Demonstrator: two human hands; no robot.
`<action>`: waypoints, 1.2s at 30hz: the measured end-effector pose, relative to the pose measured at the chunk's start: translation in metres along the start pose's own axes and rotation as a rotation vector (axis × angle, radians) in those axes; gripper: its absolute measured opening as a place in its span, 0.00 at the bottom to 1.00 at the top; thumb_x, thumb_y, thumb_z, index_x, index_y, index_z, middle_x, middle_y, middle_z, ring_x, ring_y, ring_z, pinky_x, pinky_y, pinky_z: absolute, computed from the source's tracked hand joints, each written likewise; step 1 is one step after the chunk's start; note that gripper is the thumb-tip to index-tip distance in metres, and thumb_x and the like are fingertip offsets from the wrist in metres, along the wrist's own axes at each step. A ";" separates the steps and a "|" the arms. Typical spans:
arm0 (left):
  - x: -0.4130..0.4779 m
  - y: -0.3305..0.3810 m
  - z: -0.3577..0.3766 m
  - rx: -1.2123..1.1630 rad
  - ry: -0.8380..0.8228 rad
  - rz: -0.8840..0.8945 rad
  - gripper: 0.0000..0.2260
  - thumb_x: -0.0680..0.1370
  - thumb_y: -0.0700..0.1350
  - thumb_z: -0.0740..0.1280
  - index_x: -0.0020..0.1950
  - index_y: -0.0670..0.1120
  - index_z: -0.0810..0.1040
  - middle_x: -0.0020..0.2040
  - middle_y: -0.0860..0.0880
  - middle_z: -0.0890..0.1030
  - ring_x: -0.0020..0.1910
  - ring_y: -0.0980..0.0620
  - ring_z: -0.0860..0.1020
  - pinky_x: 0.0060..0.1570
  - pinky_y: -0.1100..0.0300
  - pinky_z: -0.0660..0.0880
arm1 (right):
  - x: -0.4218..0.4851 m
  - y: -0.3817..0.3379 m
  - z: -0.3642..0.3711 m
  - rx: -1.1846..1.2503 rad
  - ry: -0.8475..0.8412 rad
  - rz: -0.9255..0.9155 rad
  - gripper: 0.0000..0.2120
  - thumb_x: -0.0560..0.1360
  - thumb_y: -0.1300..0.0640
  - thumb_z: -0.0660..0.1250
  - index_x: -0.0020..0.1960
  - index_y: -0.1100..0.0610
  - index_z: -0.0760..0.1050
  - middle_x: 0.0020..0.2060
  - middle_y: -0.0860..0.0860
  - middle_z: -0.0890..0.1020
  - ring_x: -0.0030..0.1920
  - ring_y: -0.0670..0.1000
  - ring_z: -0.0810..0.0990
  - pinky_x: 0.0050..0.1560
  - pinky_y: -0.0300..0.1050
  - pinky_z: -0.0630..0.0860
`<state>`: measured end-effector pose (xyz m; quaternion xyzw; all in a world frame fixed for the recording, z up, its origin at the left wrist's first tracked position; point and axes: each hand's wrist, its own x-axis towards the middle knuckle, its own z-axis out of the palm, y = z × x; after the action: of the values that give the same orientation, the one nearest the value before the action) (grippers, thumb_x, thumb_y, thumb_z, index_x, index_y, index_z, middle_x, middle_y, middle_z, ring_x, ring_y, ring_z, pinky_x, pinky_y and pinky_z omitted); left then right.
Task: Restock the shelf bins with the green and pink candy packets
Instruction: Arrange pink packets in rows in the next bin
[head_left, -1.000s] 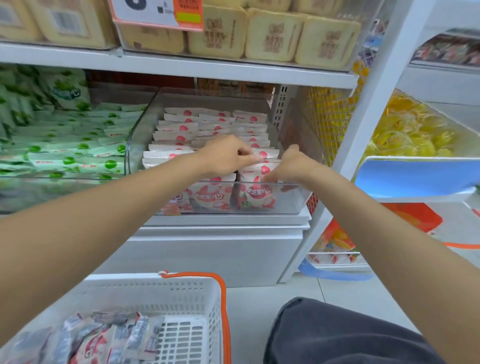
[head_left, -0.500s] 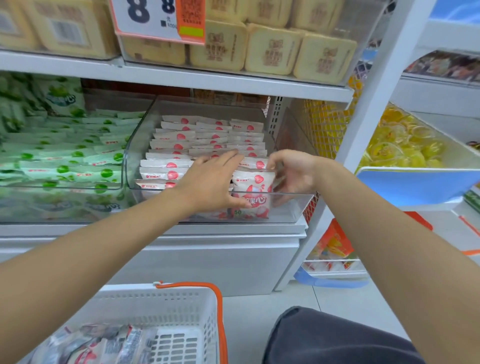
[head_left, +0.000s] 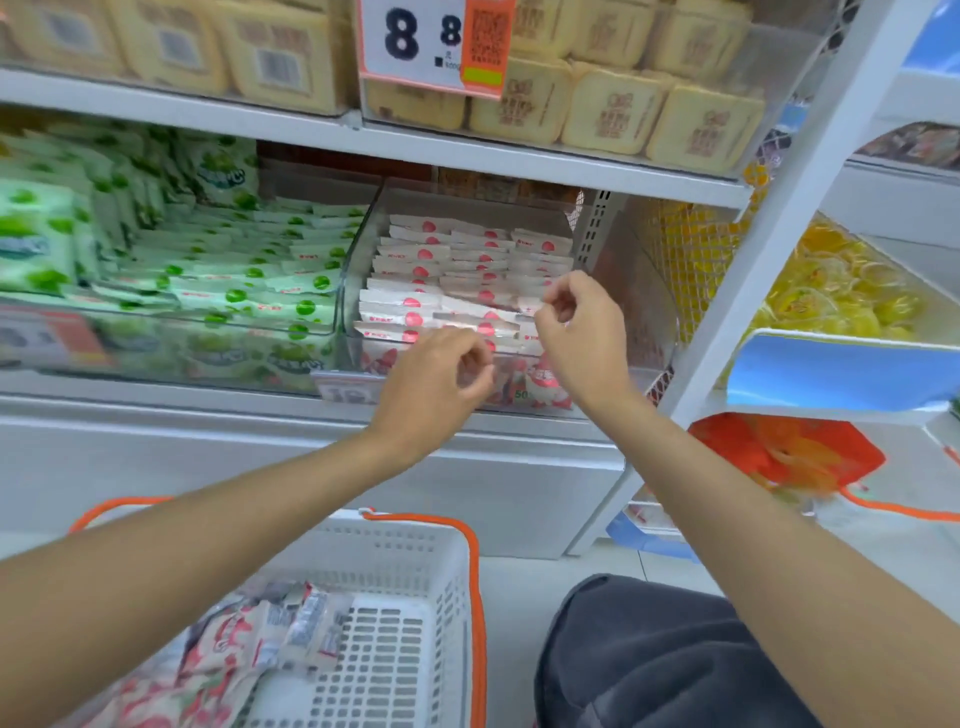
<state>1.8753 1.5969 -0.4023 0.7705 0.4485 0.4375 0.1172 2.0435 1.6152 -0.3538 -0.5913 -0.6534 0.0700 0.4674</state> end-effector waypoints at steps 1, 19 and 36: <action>-0.021 -0.011 -0.004 -0.068 -0.074 -0.129 0.04 0.74 0.41 0.69 0.41 0.49 0.77 0.36 0.57 0.76 0.36 0.60 0.72 0.39 0.61 0.68 | -0.017 -0.008 0.007 0.037 -0.033 -0.044 0.04 0.71 0.64 0.65 0.42 0.56 0.73 0.35 0.47 0.75 0.38 0.49 0.73 0.41 0.43 0.70; -0.279 -0.220 0.027 0.297 -0.871 -0.950 0.26 0.80 0.46 0.64 0.76 0.41 0.62 0.73 0.40 0.68 0.69 0.43 0.70 0.62 0.55 0.69 | -0.241 0.054 0.159 -0.278 -1.377 0.309 0.13 0.78 0.59 0.58 0.50 0.65 0.79 0.49 0.58 0.81 0.49 0.58 0.80 0.53 0.55 0.78; -0.243 -0.191 0.052 -0.415 -0.381 -1.542 0.19 0.74 0.32 0.66 0.61 0.45 0.66 0.49 0.40 0.78 0.46 0.44 0.81 0.35 0.57 0.79 | -0.228 0.056 0.146 -0.143 -1.243 0.422 0.21 0.73 0.59 0.71 0.65 0.53 0.73 0.63 0.50 0.74 0.61 0.51 0.75 0.60 0.44 0.74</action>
<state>1.7517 1.5236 -0.6810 0.2698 0.7343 0.1698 0.5993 1.9508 1.5079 -0.5910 -0.5860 -0.6746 0.4448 -0.0612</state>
